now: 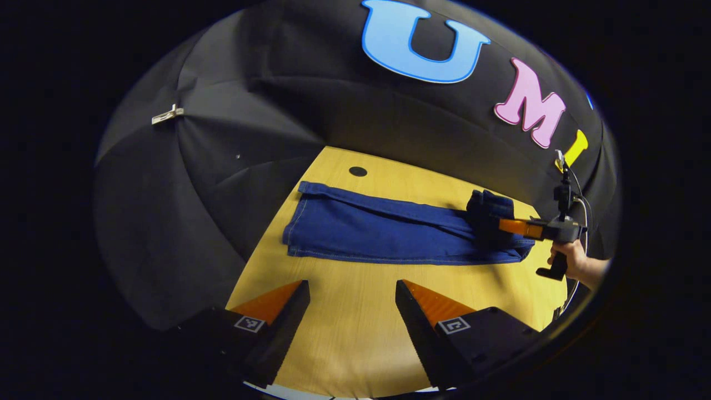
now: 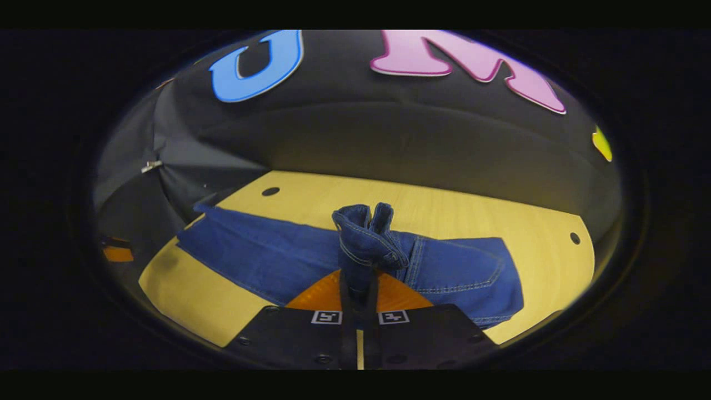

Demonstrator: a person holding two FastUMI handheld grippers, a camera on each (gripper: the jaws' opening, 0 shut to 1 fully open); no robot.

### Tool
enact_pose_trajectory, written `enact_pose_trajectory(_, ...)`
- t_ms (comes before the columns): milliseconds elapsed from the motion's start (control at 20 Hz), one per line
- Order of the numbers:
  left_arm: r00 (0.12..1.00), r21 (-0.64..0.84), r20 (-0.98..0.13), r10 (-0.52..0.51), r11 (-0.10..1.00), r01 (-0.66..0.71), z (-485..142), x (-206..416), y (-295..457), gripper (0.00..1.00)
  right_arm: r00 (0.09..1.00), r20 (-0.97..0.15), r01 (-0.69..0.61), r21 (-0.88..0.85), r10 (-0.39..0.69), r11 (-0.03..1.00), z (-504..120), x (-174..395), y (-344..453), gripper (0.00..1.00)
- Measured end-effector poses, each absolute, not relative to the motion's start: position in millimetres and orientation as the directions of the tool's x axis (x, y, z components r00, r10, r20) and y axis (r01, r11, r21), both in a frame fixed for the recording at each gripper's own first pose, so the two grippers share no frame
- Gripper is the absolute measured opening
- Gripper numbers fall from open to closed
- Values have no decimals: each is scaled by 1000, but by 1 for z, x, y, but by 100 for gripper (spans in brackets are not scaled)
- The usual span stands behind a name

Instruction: Grasp the waist and the cuffs of the jeans and fold them to make the two legs overlap; first hold the waist and fold one-third of the jeans toward the cuffs, then hold the cuffs and fold the remaining one-third in the same direction to finish folding.

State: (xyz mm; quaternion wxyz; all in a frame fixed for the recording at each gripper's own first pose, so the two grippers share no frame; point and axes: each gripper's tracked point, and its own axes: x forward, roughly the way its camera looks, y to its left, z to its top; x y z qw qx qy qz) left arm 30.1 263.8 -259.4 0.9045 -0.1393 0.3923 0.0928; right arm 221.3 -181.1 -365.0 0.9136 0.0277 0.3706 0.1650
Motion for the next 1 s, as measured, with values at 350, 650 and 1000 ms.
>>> enact_pose_trajectory(350, 596, -232, -803, 5, 918, -321, -294, 47, 276, 97, 525, -632, -355, 446, 570, 822, -415, 263, -171, 53)
enact_pose_trajectory(650, 587, -251, -809, 0, 904, -347, -296, 88, 297, 96, 544, -564, -411, 466, 621, 783, -371, 270, -191, 98)
enact_pose_trajectory(1000, 566, -190, -820, 87, 891, -413, -294, 140, 353, 96, 585, -537, -428, 433, 608, 793, -338, 248, -232, 98)
